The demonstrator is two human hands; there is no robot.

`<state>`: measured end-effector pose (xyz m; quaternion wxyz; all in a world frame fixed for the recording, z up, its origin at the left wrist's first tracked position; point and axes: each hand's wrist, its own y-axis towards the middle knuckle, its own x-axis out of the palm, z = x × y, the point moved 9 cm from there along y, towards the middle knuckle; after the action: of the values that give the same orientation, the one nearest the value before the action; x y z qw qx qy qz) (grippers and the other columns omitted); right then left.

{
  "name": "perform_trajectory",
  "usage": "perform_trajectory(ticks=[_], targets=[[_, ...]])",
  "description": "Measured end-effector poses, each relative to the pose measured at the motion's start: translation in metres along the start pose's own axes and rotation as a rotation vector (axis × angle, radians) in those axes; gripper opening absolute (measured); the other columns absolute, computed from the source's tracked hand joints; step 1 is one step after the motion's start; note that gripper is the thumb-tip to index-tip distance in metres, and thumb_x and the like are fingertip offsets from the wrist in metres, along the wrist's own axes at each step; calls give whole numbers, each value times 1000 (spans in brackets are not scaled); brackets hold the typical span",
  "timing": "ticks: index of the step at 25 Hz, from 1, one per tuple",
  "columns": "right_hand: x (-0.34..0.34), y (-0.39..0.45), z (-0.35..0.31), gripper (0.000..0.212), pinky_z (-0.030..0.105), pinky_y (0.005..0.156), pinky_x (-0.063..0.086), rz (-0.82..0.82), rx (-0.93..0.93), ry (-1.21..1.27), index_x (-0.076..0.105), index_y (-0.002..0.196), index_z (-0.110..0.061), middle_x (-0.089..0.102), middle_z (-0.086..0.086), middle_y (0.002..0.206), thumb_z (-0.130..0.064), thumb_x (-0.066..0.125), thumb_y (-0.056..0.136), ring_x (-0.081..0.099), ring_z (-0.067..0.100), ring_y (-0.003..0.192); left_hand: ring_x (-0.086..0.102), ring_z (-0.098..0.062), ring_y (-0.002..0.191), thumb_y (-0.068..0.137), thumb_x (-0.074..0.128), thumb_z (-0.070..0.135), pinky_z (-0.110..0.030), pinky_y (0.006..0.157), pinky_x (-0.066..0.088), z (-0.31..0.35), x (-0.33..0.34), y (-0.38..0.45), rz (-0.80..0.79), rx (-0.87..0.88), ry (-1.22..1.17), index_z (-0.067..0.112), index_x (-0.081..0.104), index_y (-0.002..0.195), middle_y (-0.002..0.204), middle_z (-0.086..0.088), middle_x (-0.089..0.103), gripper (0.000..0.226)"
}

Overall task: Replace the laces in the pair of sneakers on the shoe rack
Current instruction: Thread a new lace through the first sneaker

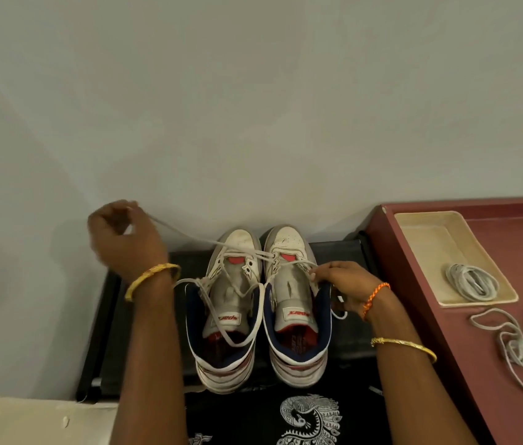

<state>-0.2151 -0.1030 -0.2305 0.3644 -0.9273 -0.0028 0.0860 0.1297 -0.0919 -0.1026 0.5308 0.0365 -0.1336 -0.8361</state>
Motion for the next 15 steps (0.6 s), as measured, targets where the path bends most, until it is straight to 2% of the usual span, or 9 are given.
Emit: perform_trajectory(ticks=[1, 2, 3, 5, 6, 7, 8, 12, 15], targets=[[2, -3, 0, 6, 25, 52, 44, 24, -3, 8, 64, 88, -4, 57, 9, 73, -7, 60, 86, 51, 16, 63, 60, -10, 87, 79, 56, 7, -22, 79, 46, -3, 18, -18, -138, 9, 139, 11, 58, 100, 93, -4, 61, 21], [2, -5, -1, 7, 24, 50, 44, 72, -22, 15, 64, 83, -5, 57, 8, 71, -10, 60, 86, 51, 16, 61, 57, -18, 100, 78, 59, 10, -29, 86, 44, -9, 44, -39, -349, 94, 367, 12, 58, 108, 104, -6, 60, 30], [1, -6, -1, 10, 25, 52, 45, 140, -50, 19, 63, 78, -7, 59, 10, 73, -12, 61, 86, 52, 18, 62, 51, -23, 112, 78, 62, 15, -36, 95, 39, -20, 74, -68, -629, 210, 634, 18, 59, 113, 114, -6, 58, 36], [3, -9, 1, 10, 29, 66, 49, 286, -114, -34, 64, 81, -8, 63, 11, 83, -18, 63, 84, 57, 23, 74, 43, -24, 123, 83, 60, 27, -44, 106, 26, -50, 107, -127, -1121, 321, 1003, 31, 62, 116, 122, 1, 57, 33], [6, -13, 0, 11, 28, 71, 47, 348, -157, -103, 65, 87, -9, 63, 9, 86, -19, 63, 83, 58, 23, 80, 44, -23, 124, 86, 58, 29, -44, 108, 22, -61, 112, -145, -1260, 282, 1057, 33, 62, 117, 123, 3, 59, 32], [9, -16, -2, 13, 28, 73, 46, 397, -203, -182, 64, 92, -8, 62, 9, 89, -18, 63, 82, 58, 24, 85, 46, -23, 123, 88, 55, 30, -42, 109, 22, -67, 114, -155, -1319, 224, 1055, 33, 62, 119, 123, 4, 60, 31], [11, -19, -4, 14, 29, 76, 47, 431, -246, -243, 63, 95, -8, 63, 10, 91, -15, 62, 83, 58, 26, 89, 48, -23, 121, 89, 54, 29, -40, 107, 22, -72, 116, -156, -1310, 191, 1041, 32, 62, 118, 121, 3, 62, 31], [11, -16, -12, 15, 31, 80, 49, 477, -278, -374, 65, 97, -7, 66, 14, 99, -14, 63, 84, 60, 29, 97, 49, -24, 117, 89, 55, 37, -38, 96, 27, -85, 114, -142, -1187, 170, 1032, 30, 70, 106, 110, 1, 67, 24], [15, -11, -13, 20, 31, 80, 47, 484, -279, -459, 64, 103, -8, 63, 14, 107, -16, 63, 85, 59, 29, 101, 51, -21, 110, 88, 58, 29, -36, 88, 23, -86, 111, -137, -1111, 146, 912, 28, 73, 96, 103, 4, 68, 17]])
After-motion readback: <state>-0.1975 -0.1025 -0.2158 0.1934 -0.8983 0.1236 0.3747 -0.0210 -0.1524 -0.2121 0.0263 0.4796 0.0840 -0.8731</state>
